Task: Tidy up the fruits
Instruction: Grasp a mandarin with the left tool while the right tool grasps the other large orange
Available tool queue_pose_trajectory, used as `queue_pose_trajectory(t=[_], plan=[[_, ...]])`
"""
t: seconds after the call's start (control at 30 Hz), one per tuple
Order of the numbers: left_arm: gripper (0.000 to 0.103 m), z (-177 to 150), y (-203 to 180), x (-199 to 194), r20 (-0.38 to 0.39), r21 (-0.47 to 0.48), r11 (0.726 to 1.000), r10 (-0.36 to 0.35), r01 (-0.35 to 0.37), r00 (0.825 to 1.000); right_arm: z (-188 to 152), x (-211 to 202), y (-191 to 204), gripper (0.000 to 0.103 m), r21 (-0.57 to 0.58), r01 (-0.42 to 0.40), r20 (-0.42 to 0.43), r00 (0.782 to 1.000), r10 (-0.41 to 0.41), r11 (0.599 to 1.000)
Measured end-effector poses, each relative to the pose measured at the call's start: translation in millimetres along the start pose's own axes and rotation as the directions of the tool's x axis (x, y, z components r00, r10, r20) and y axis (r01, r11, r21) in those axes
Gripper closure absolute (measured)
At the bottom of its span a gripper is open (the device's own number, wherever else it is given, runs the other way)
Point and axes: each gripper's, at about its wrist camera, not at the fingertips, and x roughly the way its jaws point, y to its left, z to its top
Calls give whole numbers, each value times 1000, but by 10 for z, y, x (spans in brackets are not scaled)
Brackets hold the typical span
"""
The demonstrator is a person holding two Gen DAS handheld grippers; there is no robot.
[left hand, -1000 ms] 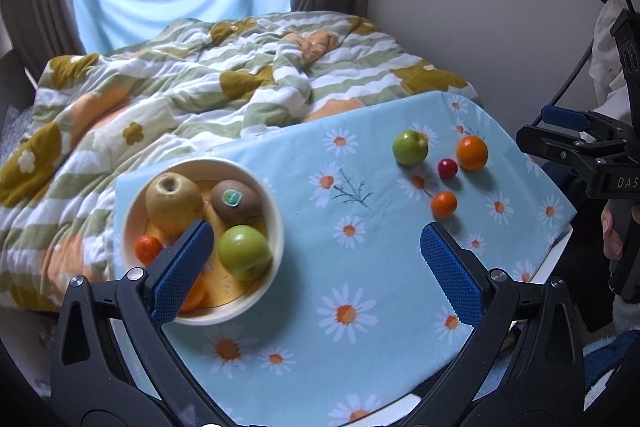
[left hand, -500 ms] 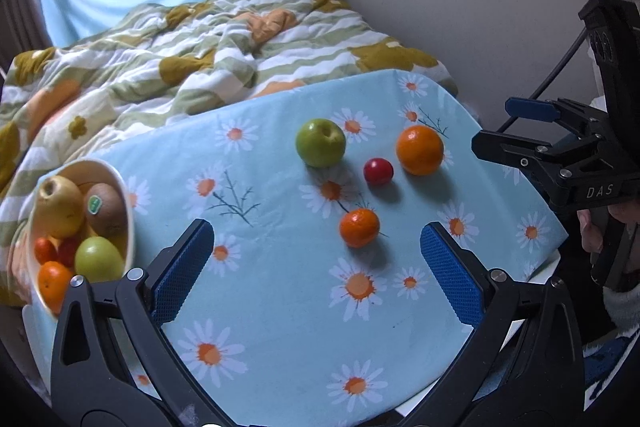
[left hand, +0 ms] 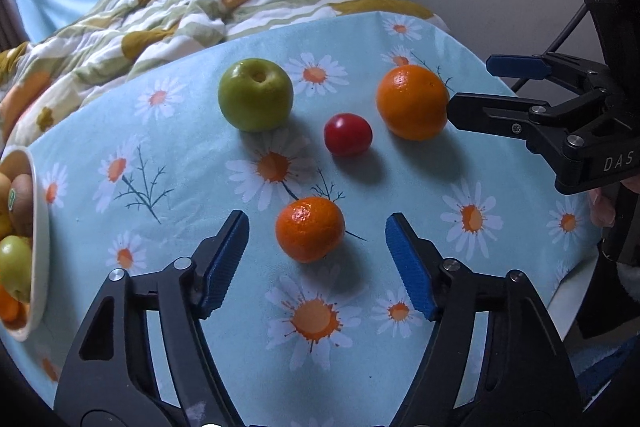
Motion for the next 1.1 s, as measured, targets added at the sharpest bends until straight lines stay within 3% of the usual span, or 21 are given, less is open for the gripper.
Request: queue_pose_trajectory(t=[0.27, 0.43, 0.53, 0.63, 1.0, 1.1], plan=[[59, -35, -3, 175, -37, 5, 1000, 19, -19, 999, 4, 195, 9, 4, -37, -13, -20, 1000, 12, 999], [59, -52, -7, 169, -28, 12, 1000, 26, -26, 999, -6, 291, 38, 5, -50, -22, -24, 999, 21, 998], [59, -61, -6, 164, -25, 12, 1000, 29, -29, 999, -3, 358, 63, 20, -67, -27, -40, 999, 24, 997], [59, -90, 16, 137, -21, 5, 999, 39, -39, 999, -8, 413, 72, 28, -85, -23, -45, 999, 19, 996], [60, -139, 97, 94, -12, -25, 998, 53, -54, 999, -7, 504, 78, 38, -109, -18, -53, 999, 12, 994], [60, -156, 126, 72, -8, -45, 997, 61, -61, 998, -3, 515, 113, 47, -131, -18, -52, 999, 11, 991]])
